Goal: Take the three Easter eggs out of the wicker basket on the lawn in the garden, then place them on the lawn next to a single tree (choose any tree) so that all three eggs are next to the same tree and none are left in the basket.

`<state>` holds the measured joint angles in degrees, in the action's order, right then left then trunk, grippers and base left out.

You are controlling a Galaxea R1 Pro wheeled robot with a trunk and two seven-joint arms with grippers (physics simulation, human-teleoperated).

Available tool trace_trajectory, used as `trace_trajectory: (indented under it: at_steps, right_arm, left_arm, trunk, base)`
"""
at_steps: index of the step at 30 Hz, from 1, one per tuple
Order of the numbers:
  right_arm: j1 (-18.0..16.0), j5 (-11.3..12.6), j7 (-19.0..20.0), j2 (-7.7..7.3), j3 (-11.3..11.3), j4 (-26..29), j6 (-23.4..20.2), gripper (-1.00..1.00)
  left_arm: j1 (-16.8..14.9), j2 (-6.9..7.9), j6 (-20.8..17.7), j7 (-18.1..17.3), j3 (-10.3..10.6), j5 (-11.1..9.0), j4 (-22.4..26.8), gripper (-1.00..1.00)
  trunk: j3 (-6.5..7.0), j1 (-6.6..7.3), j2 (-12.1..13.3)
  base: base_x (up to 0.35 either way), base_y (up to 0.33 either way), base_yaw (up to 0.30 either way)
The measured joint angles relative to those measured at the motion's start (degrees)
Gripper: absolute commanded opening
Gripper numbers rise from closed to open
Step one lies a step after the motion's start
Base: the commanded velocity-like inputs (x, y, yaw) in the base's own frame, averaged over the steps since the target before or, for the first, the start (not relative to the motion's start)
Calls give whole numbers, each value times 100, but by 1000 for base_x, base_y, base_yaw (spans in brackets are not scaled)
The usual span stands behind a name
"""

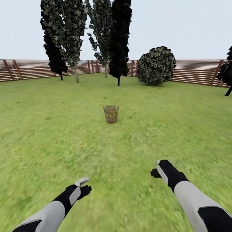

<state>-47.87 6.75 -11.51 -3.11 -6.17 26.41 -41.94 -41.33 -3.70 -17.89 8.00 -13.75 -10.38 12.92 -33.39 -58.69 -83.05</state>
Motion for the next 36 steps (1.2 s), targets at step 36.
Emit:
trace_trajectory:
  at_steps: [36]
  right_arm:
    - [1,-32,-25,56,-21,-133,0,100]
  left_arm:
    - [-5,-212,-432,1008,17,-19,790,100]
  trunk:
    - [0,0,0]
  base:
    - [315,-29,0]
